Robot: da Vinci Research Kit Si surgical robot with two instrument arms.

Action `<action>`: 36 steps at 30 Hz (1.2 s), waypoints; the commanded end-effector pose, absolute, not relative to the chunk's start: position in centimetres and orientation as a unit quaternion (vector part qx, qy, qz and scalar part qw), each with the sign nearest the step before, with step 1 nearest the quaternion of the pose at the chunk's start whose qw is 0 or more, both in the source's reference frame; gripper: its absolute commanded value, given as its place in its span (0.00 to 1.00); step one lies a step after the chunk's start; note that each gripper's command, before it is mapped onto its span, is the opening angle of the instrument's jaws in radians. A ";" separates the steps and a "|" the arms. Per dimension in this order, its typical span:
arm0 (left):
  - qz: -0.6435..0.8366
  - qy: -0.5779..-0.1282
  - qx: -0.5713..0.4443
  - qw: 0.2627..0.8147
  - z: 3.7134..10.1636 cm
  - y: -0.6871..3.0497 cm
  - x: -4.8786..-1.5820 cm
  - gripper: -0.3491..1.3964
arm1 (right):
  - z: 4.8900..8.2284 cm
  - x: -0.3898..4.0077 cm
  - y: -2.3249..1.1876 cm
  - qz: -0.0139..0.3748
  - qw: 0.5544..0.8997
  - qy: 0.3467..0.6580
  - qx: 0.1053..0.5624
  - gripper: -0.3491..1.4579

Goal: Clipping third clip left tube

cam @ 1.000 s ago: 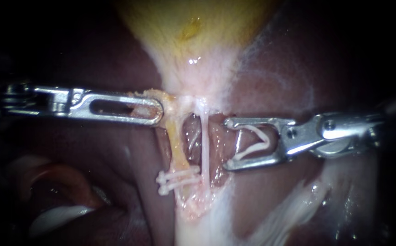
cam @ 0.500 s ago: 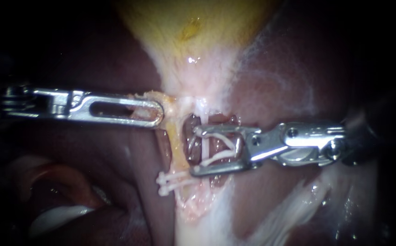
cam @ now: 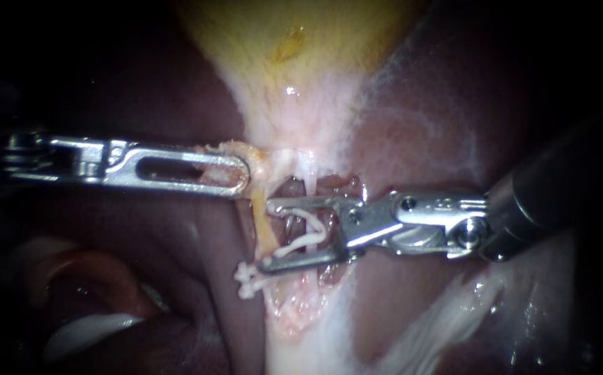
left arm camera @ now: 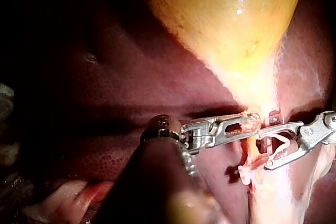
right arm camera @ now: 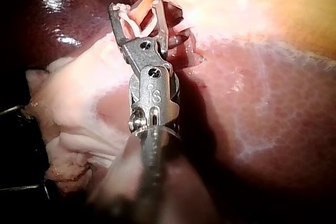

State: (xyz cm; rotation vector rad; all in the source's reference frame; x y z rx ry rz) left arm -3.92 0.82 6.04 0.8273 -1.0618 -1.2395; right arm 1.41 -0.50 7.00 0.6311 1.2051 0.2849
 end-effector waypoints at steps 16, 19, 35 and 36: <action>-0.536 -0.460 0.359 0.610 6.01 0.79 -3.94 0.00 | 7.21 1.55 -0.53 0.143 0.750 0.563 0.318 0.45; -0.536 -0.460 0.359 0.610 6.01 0.79 -3.94 0.00 | 7.21 1.57 -0.51 0.151 0.731 0.577 0.332 0.45; -0.536 -0.460 0.360 0.610 6.05 0.82 -3.92 0.00 | 7.26 1.58 -0.26 0.182 0.677 0.611 0.367 0.44; -0.536 -0.460 0.360 0.610 6.05 0.82 -3.92 0.00 | 7.26 1.57 -0.23 0.183 0.675 0.614 0.367 0.44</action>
